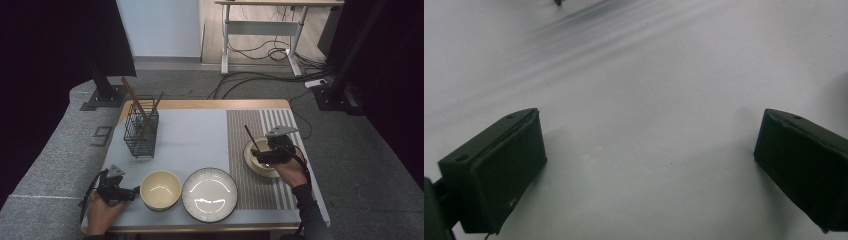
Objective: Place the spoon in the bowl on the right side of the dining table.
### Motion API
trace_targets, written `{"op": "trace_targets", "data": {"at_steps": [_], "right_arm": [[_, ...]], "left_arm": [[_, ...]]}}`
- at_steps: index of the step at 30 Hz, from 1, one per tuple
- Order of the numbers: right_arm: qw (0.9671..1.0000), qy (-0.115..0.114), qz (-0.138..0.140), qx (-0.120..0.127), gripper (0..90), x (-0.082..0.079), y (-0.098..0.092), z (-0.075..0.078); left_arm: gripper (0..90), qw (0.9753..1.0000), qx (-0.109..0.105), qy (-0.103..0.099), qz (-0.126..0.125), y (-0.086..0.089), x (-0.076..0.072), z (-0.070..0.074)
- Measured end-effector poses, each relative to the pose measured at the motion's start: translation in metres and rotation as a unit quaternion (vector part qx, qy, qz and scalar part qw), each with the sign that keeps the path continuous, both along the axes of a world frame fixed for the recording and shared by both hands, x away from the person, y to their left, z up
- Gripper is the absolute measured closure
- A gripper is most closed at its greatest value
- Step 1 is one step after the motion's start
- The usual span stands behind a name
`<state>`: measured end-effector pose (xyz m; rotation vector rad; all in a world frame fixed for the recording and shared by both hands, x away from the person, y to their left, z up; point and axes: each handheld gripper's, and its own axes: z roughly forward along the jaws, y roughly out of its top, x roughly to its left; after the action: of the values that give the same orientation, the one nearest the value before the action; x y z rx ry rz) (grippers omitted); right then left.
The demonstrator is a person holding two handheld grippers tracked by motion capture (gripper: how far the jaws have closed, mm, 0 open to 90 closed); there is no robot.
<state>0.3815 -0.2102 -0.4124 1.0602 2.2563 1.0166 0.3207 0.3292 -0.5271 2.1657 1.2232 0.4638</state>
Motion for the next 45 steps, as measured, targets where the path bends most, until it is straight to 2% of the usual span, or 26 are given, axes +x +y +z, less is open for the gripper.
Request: {"op": "trace_targets", "data": {"at_steps": [6, 11, 16, 18, 23, 30, 37, 42, 45], "right_arm": [[1.0000, 0.005, -0.001, 0.007, 14.2, -0.016, -0.009, -0.005], [0.9998, 0.007, -0.015, 0.014, 11.6, -0.031, -0.017, -0.012], [0.9994, 0.003, -0.033, 0.012, 4.3, -0.047, -0.023, -0.022], [0.9990, 0.001, -0.044, 0.004, 0.9, -0.052, -0.024, -0.027], [0.9985, 0.011, -0.053, 0.007, 0.1, -0.063, -0.031, -0.042], [0.9973, 0.022, -0.067, 0.017, 0.4, -0.074, -0.039, -0.064], [0.9951, 0.041, -0.087, 0.021, 3.5, -0.076, -0.045, -0.091], [0.9942, 0.051, -0.094, 0.012, 3.5, -0.077, -0.047, -0.105], [0.9941, 0.051, -0.094, 0.019, 3.5, -0.077, -0.048, -0.111]], "left_arm": [[0.0, 1.0000, 0.000, 0.000, 0.000, 0.000, 0.000, 0.000], [0.0, 1.0000, 0.000, 0.000, 0.001, 0.000, 0.000, 0.000], [0.0, 1.0000, 0.000, 0.000, 0.000, 0.000, 0.000, 0.000], [0.0, 1.0000, 0.000, 0.000, 0.000, 0.000, 0.000, 0.000], [0.0, 1.0000, 0.000, 0.000, 0.001, 0.000, 0.000, 0.000], [0.0, 1.0000, 0.000, 0.000, 0.001, 0.000, 0.000, 0.000], [0.0, 1.0000, 0.000, -0.001, 0.001, 0.000, 0.000, 0.000], [0.0, 1.0000, 0.000, -0.001, 0.001, 0.000, 0.000, 0.000], [0.1, 1.0000, 0.000, -0.001, 0.001, 0.000, 0.000, 0.000]]}}
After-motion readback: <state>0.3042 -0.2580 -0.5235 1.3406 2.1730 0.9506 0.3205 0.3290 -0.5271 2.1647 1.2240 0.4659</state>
